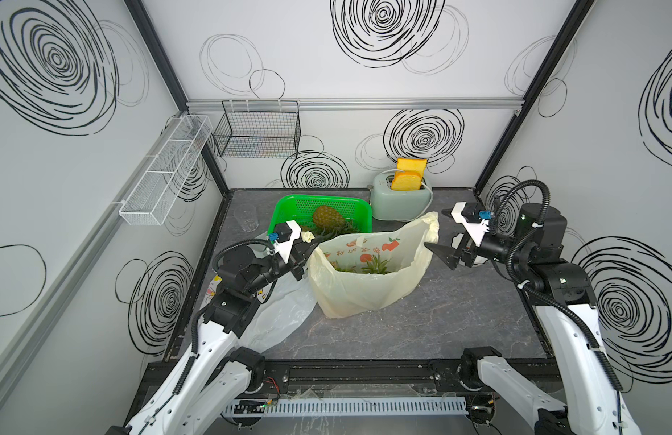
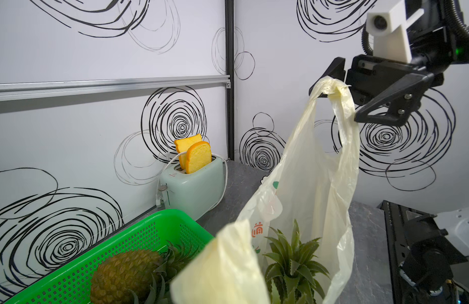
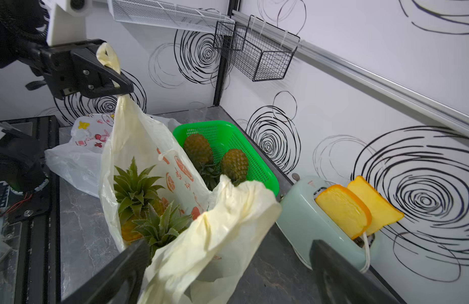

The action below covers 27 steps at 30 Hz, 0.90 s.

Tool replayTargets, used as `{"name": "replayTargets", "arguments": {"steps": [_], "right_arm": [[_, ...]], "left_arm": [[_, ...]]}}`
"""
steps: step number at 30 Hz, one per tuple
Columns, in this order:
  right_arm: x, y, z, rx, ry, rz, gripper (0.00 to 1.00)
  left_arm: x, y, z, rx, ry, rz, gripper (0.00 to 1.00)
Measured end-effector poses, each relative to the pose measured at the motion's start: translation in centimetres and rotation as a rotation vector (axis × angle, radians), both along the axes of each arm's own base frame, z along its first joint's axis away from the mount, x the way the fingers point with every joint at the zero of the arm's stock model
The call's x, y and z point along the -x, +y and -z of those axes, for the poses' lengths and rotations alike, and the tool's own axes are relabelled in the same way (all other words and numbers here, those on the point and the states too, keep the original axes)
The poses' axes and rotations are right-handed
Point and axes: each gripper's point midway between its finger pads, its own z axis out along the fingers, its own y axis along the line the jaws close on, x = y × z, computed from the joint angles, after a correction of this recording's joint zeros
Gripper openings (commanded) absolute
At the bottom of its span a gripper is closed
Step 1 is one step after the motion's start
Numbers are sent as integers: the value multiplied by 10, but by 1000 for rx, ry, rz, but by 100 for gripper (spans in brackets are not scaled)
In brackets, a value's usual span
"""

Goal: Place the pineapple into a plastic bag & tie a knot
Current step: Cross the plastic bag at the center of the board.

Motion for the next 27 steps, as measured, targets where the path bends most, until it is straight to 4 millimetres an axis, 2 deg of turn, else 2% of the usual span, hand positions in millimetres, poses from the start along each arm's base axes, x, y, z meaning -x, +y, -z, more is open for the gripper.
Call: {"name": "replayTargets", "arguments": {"steps": [5,7,14,20,23,24,27], "right_arm": [[-13,1,-5,-51,-3,-99,100],[-16,2,-5,-70,-2,-138,95],[4,22,-14,-135,-34,-333,77],[10,35,-12,-147,-39,-423,37],[9,35,-8,-145,-32,-421,13],[9,35,-7,-144,-30,-422,1],[11,37,-7,-140,-27,-422,0]], "left_arm": [[2,-2,0,1,1,16,0],[3,-2,0,3,2,22,0],[3,-3,0,5,8,27,0],[2,-3,2,6,22,28,0],[1,-4,2,6,36,30,0],[0,-4,1,7,39,31,0],[-1,-5,-8,18,47,32,0]]}}
